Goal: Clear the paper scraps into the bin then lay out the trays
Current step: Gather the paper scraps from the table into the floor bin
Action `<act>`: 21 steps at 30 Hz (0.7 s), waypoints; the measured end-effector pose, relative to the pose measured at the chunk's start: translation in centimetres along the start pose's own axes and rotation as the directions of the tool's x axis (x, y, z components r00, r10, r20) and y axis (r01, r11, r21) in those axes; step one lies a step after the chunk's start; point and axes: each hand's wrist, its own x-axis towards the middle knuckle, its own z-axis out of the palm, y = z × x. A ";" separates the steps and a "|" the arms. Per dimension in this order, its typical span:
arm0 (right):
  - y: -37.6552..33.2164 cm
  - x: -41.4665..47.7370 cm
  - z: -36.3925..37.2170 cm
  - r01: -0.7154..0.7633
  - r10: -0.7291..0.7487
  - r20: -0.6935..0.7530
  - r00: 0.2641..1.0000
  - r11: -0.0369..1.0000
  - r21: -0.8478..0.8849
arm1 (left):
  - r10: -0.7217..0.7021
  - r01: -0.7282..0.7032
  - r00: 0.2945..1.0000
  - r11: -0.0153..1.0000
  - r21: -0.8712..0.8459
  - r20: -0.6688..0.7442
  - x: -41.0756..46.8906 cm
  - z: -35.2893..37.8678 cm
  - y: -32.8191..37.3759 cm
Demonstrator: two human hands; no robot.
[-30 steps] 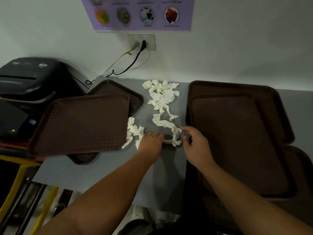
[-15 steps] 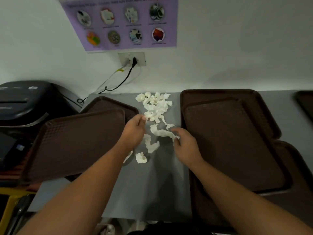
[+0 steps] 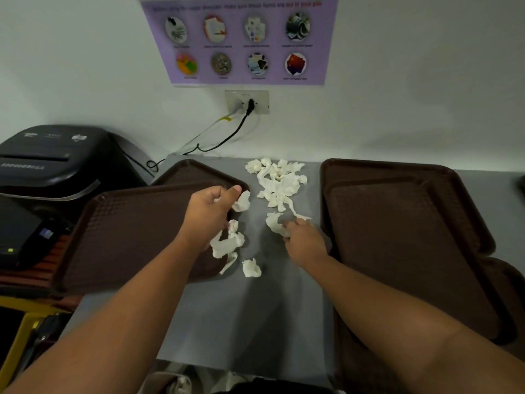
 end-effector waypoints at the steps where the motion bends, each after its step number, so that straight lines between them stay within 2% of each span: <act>1: -0.2 0.3 0.2 0.004 -0.003 0.026 1.000 0.998 -0.061 | -0.008 0.008 1.000 1.000 -0.003 0.003 -0.1 -0.4 -0.3; 4: -0.9 1.0 0.3 -0.056 0.071 0.118 0.990 0.990 -0.127 | -0.038 0.038 0.999 0.999 0.005 0.012 -0.2 -1.6 -0.9; 7: -1.6 1.0 0.1 -0.108 0.105 0.133 0.985 0.994 0.010 | -0.048 0.049 0.999 0.998 -0.033 0.017 -0.6 -2.2 -1.0; 11: -3.0 0.4 -0.7 -0.076 0.080 0.001 0.997 0.942 0.326 | -0.065 0.064 0.998 0.997 -0.043 -0.022 -1.2 -2.4 -0.9; 15: -4.4 -0.8 -3.0 0.041 0.041 -0.156 0.987 0.871 0.490 | -0.082 0.077 0.994 0.994 -0.082 -0.066 -2.3 -2.2 -0.8; 18: -5.2 -1.7 -4.5 0.066 0.040 -0.158 0.987 0.787 0.613 | -0.113 0.100 0.988 0.988 -0.121 -0.107 -3.4 -2.3 -0.9; 21: -6.3 -2.6 -5.1 0.122 -0.025 -0.154 0.988 0.743 0.659 | -0.156 0.124 0.973 0.976 -0.181 -0.172 -5.0 -2.9 -1.1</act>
